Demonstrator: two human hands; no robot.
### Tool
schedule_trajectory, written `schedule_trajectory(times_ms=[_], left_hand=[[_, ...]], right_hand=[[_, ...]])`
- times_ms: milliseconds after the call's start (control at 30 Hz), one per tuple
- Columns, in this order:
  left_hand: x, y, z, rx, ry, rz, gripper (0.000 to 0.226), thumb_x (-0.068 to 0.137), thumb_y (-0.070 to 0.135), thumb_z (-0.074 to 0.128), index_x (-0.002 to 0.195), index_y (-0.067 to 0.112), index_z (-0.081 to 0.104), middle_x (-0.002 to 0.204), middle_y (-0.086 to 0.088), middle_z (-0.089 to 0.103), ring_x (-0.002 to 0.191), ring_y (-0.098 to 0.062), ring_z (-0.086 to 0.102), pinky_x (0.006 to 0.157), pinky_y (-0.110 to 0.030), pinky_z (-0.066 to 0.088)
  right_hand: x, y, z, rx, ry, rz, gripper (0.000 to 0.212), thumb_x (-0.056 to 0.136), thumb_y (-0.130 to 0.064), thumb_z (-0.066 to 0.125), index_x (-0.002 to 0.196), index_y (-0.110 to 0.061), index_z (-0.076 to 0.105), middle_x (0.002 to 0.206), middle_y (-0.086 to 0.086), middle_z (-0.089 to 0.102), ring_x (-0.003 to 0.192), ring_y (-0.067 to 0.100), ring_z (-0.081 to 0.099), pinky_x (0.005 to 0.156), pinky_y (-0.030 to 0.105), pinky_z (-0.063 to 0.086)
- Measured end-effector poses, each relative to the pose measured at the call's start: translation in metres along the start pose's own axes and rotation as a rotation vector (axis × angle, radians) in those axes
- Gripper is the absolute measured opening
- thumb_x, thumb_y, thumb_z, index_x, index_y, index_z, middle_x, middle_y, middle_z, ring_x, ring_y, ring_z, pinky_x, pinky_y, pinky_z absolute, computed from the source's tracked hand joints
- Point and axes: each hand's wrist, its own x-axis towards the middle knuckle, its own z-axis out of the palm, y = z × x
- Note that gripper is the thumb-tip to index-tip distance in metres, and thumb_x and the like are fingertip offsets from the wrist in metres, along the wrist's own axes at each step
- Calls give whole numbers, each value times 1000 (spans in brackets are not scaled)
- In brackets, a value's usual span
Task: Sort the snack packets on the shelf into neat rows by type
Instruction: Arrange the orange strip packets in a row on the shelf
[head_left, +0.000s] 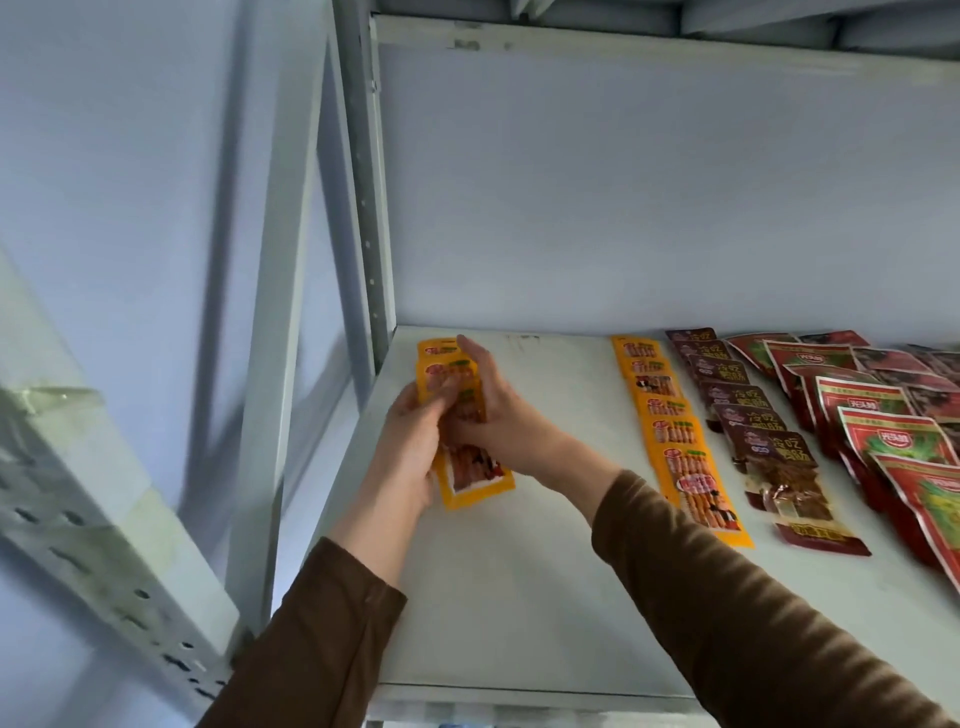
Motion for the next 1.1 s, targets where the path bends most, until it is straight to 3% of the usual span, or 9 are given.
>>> schedule_trajectory(times_ms=[67,133,200,300,500,600,733,900,1100], left_hand=[[2,0,-7,-29,87,81,19,98,16,65,117,15,65,105,-12,77,88,-25,77,71,-44,63],[3,-1,-17,-27,169,148,16,100,12,62,113,22,62,100,-6,76,76,-16,77,58,-32,60],[2,-3,-25,-23,230,172,18,101,14,60,111,29,60,98,-3,75,75,-14,76,57,-30,59],[-1,-5,-33,-83,262,129,24,102,18,59,125,23,54,105,-7,73,86,-21,75,60,-33,61],[-4,0,-41,-256,239,-31,42,101,21,61,139,10,48,127,-20,67,113,-36,69,91,-55,58],[-7,2,-40,-252,184,-62,33,102,16,59,133,4,55,129,-23,65,112,-36,68,99,-57,53],[-11,-2,-25,-107,96,21,30,98,-3,53,126,5,61,119,-20,69,100,-30,70,90,-46,58],[-13,-11,10,113,-92,117,45,92,-8,63,130,16,57,107,-5,74,91,-19,73,71,-29,59],[-5,-27,52,295,-126,189,51,92,-4,67,129,23,44,109,0,71,90,-4,73,70,-22,57]], right_hand=[[3,0,-1,143,-126,56,95,88,-11,71,156,-35,11,139,-5,47,121,13,54,94,25,52],[18,-1,-10,223,19,114,79,92,-17,69,154,-28,22,130,-8,51,105,5,59,75,14,49],[42,3,-19,-78,272,191,61,94,-31,65,146,-20,36,130,3,55,112,19,59,83,26,47],[65,18,-8,-502,256,290,68,92,-48,59,143,-9,36,139,16,48,129,35,46,103,41,39],[88,28,17,-547,204,379,79,79,-44,78,135,-7,37,132,17,55,125,37,53,96,40,45],[90,30,8,-420,197,446,63,82,-26,75,130,-3,41,124,15,59,115,34,59,87,35,46],[71,33,-7,167,285,390,3,99,-15,54,103,-14,54,99,10,61,77,19,55,60,28,42],[29,23,-33,655,283,243,12,101,-12,49,100,-17,60,80,2,65,67,14,61,62,28,49],[-5,25,-65,828,347,215,32,104,-20,42,123,-2,61,104,15,63,93,27,62,75,36,51]])
